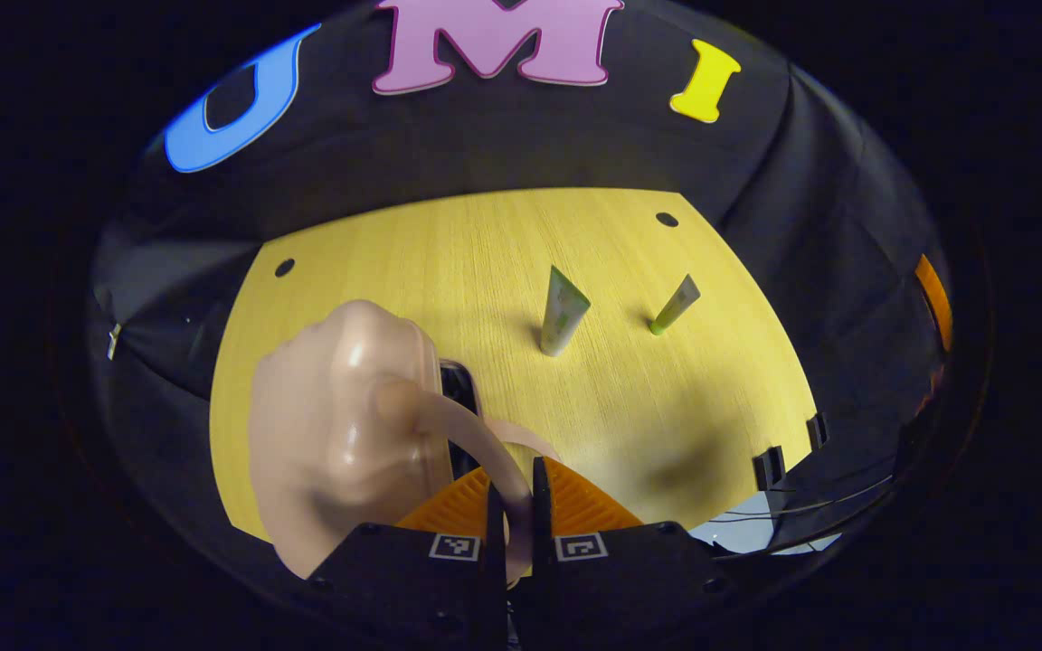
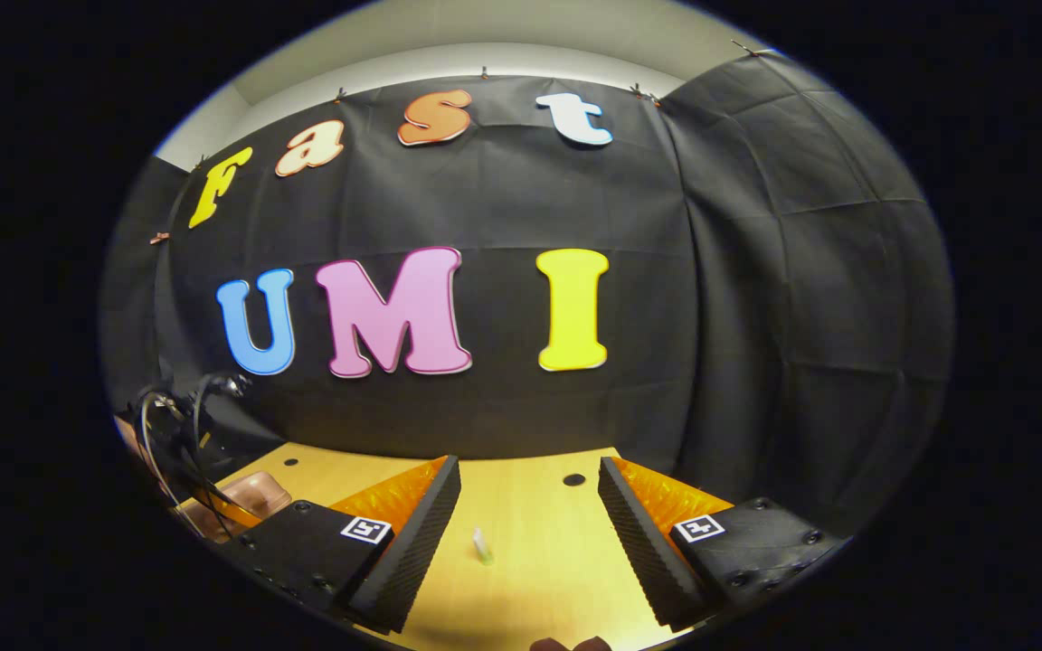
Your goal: First open the suitcase, pack the skin care products into it, and then close the suitcase.
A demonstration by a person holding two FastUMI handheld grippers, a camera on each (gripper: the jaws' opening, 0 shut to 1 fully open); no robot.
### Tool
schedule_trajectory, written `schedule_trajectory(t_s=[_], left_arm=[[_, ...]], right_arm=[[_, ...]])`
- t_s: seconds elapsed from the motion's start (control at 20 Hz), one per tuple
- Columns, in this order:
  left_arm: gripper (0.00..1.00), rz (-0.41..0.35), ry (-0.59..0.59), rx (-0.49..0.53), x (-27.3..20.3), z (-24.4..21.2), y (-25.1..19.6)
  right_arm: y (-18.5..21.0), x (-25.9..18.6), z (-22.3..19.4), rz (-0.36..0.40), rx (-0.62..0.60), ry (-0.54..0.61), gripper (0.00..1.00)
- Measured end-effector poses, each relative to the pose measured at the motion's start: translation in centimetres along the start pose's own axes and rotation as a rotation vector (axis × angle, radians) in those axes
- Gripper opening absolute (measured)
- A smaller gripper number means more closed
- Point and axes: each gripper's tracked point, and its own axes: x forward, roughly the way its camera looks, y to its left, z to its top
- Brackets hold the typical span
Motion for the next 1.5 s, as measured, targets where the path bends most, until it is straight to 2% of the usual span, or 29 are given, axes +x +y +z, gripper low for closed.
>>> schedule_trajectory(t_s=[0.2, 0.3, 0.4, 0.45, 0.55, 0.8, 0.85, 0.95, 1.1, 1.25, 1.35, 1.45, 1.5], left_arm=[[0.16, 0.042, -0.065, 0.003, -6.8, 0.1, 9.3], [0.16, 0.132, -0.113, 0.005, -8.7, 0.1, 15.6], [0.14, 0.261, -0.155, 0.033, -10.4, 0.0, 21.9], [0.13, 0.297, -0.172, 0.039, -10.9, -0.1, 24.0], [0.12, 0.320, -0.189, 0.020, -10.9, -0.5, 27.4], [0.11, 0.423, -0.171, -0.053, -7.1, -3.1, 39.1], [0.11, 0.443, -0.162, -0.075, -5.6, -4.0, 41.7], [0.11, 0.468, -0.128, -0.136, -1.9, -6.1, 45.9], [0.11, 0.464, -0.102, -0.202, 3.4, -9.4, 49.8], [0.12, 0.462, -0.072, -0.247, 7.9, -11.8, 52.1], [0.17, 0.479, -0.042, -0.267, 10.0, -13.8, 52.8], [0.42, 0.506, -0.081, -0.269, 10.5, -14.2, 54.1], [0.59, 0.514, -0.102, -0.271, 10.0, -13.7, 54.3]], right_arm=[[5.1, 1.7, 0.4, 0.050, -0.013, 0.006, 0.97], [7.2, 2.3, 0.3, 0.060, -0.018, 0.013, 0.97], [9.2, 2.5, 0.4, 0.071, -0.030, 0.015, 0.97], [10.1, 2.6, 0.4, 0.077, -0.037, 0.019, 0.97], [11.5, 2.9, -0.1, 0.084, -0.048, 0.037, 0.97], [13.8, 2.6, -0.3, 0.059, -0.039, 0.065, 0.97], [14.1, 2.5, -0.3, 0.050, -0.049, 0.065, 1.00], [14.5, 2.3, -1.0, 0.033, -0.070, 0.091, 0.97], [15.0, 2.0, -1.1, 0.016, -0.081, 0.104, 0.97], [14.1, 2.3, -1.9, -0.037, -0.065, 0.104, 0.96], [13.7, 2.1, -3.2, -0.063, -0.039, 0.136, 0.96], [13.1, 2.2, -4.1, -0.085, -0.048, 0.153, 0.96], [12.8, 2.1, -4.3, -0.095, -0.066, 0.151, 0.96]])
